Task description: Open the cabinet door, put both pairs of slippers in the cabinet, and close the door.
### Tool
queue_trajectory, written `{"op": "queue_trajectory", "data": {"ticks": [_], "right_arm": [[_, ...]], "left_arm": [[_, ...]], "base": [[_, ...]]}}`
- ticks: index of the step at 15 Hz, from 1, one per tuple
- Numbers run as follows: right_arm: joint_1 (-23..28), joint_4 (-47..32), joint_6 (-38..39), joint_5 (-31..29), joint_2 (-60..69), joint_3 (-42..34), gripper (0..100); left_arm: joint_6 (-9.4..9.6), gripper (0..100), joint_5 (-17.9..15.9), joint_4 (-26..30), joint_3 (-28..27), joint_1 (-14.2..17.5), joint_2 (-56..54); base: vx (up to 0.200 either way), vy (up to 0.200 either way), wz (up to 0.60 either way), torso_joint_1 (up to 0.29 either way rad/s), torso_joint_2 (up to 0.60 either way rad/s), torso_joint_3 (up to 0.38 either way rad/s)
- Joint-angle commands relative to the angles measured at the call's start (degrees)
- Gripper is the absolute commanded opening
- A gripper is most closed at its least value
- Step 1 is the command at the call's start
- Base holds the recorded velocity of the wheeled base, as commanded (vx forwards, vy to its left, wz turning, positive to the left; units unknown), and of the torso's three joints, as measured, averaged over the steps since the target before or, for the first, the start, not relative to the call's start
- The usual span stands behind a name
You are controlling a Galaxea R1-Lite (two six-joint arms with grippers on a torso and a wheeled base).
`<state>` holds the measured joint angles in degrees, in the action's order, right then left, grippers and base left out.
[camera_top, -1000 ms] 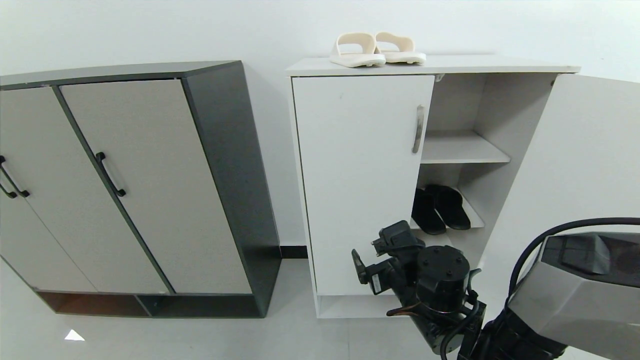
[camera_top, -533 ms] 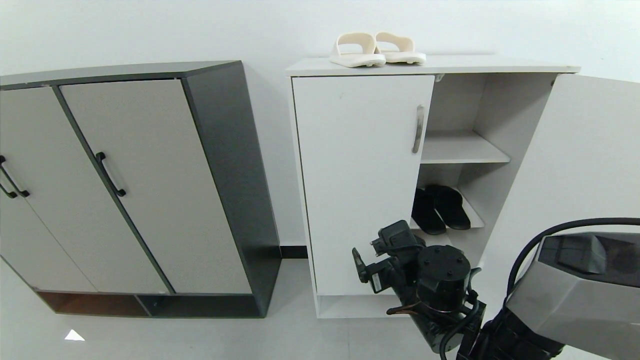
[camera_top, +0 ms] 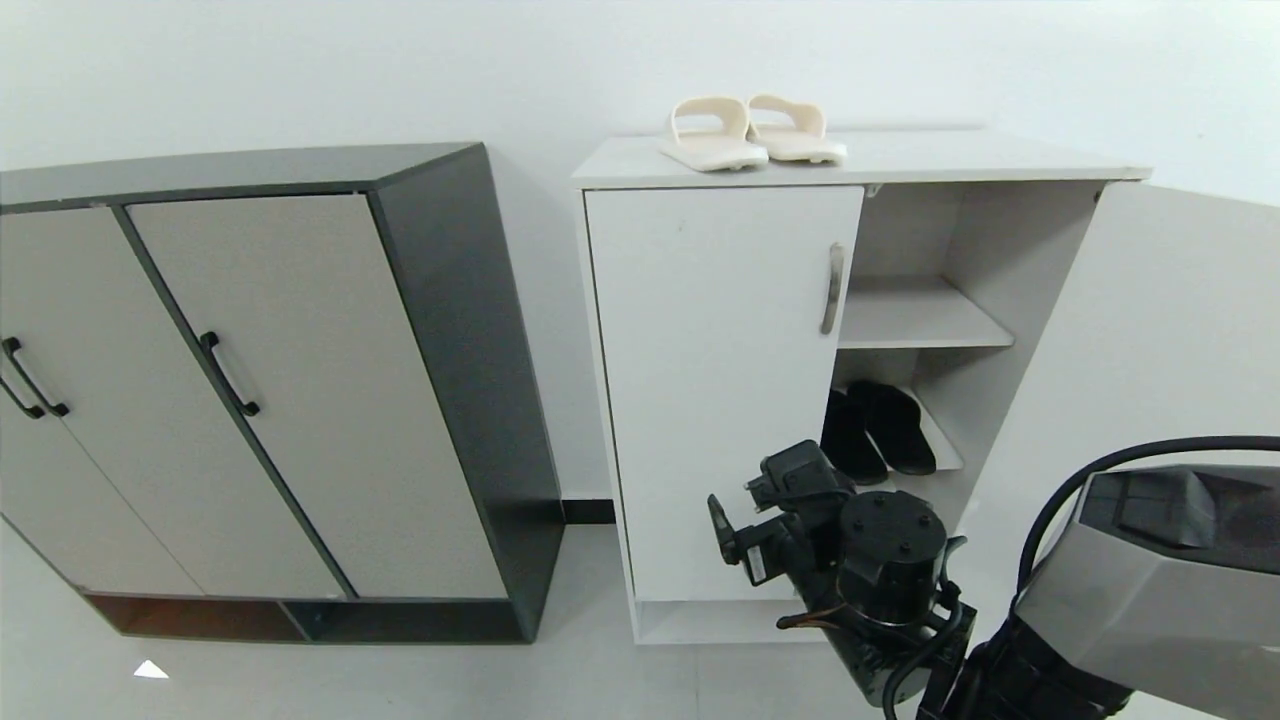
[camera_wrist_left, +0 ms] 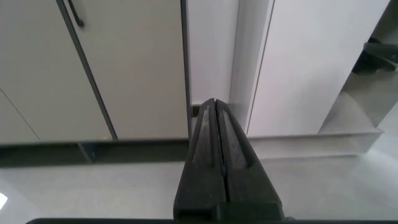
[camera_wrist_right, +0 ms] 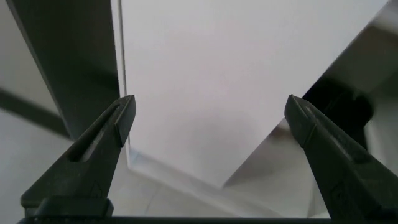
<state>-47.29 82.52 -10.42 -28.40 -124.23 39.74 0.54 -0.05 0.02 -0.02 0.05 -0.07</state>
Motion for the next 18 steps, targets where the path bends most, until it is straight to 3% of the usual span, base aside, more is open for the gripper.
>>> {"op": "queue_trajectory", "data": {"ticks": [1, 18], "right_arm": [[0.1, -0.2, 0.0, 0.0, 0.0, -0.1, 100], [-0.3, 0.7, -0.7, 0.1, -0.4, -0.7, 100]], "left_arm": [[-0.01, 0, 0.0, 0.1, 0.0, 0.0, 0.1], [-0.01, 0, 0.0, 0.1, 0.0, 0.0, 0.1]], "base": [[0.0, 0.0, 0.0, 0.027, -0.52, -0.349], [0.0, 0.0, 0.0, 0.16, -0.48, -0.325]]}}
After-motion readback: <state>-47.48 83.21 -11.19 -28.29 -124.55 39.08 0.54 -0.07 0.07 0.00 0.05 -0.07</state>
